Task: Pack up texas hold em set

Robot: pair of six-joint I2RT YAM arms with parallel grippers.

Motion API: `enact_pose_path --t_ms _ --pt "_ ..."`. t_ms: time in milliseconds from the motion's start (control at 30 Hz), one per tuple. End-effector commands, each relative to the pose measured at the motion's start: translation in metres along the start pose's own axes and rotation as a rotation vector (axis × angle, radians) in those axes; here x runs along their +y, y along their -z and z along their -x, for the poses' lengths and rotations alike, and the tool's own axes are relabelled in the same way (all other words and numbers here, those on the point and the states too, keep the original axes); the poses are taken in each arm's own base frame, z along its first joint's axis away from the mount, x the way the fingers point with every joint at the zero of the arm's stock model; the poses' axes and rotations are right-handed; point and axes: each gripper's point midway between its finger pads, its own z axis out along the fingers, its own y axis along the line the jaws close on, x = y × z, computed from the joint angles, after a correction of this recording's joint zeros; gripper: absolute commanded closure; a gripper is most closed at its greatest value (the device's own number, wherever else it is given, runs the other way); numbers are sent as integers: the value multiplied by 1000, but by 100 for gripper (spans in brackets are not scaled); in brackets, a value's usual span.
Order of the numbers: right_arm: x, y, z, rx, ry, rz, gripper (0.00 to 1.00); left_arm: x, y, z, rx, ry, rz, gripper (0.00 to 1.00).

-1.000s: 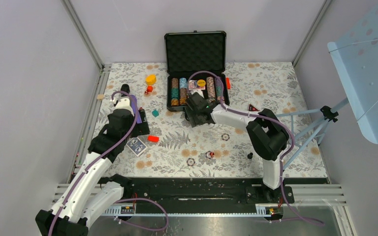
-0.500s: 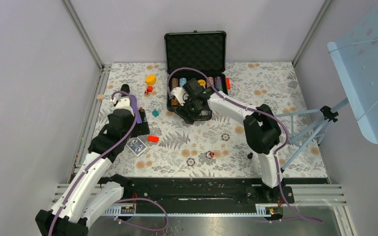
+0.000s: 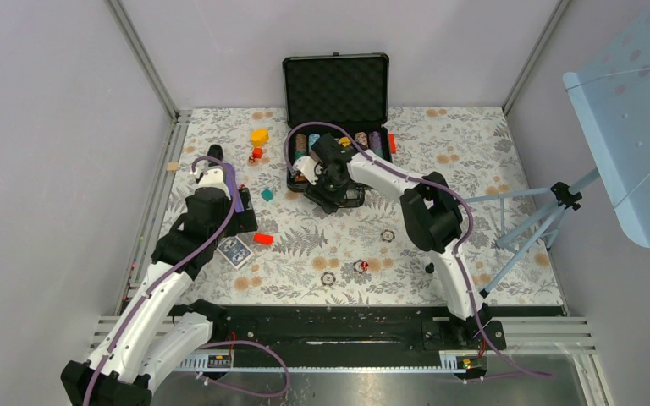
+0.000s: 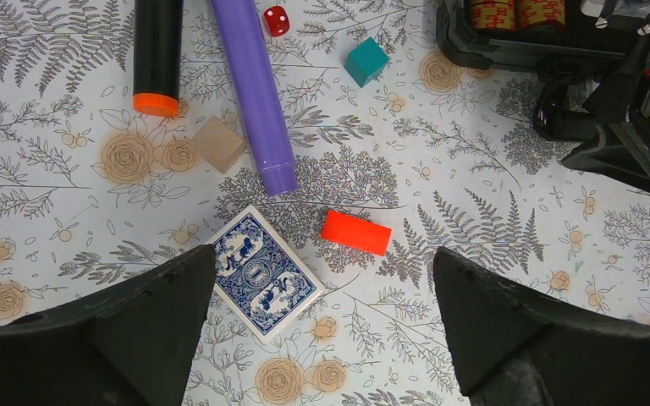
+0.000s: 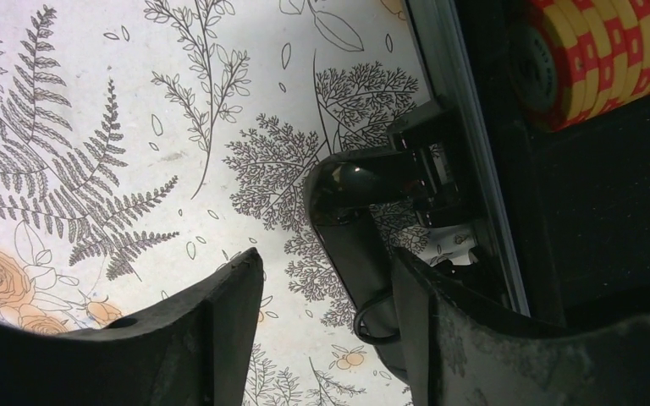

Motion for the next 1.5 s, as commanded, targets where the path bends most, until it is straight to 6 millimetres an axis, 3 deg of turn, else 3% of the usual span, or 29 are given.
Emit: enact_pose_path --t_ms 0,167,367,467,633,800,1033,1267,1400,1467 --pt "24 2 -37 134 -74 144 39 -5 -2 9 -33 0 -23 1" --pt "55 5 -34 107 -144 284 44 -5 -2 9 -32 0 -23 1" --pt "80 7 -48 137 -151 325 44 -5 -2 9 -30 0 -24 1" --pt "101 10 -54 156 -143 368 45 -6 -2 9 -31 0 -26 1" --pt "126 0 -70 227 -129 352 43 -5 -2 9 -32 0 -26 1" --pt "144 -7 -72 237 -144 368 59 -5 -2 9 -33 0 -25 1" --pt "178 -5 -84 242 -174 378 64 -5 -2 9 -32 0 -27 1" --pt "194 10 -112 275 -228 354 66 -6 -2 9 -29 0 -30 1" --pt "192 20 -106 229 -245 316 64 -6 -2 9 -30 0 -31 1" --pt "179 21 -102 211 -249 232 56 -6 -2 9 -31 0 -32 1"
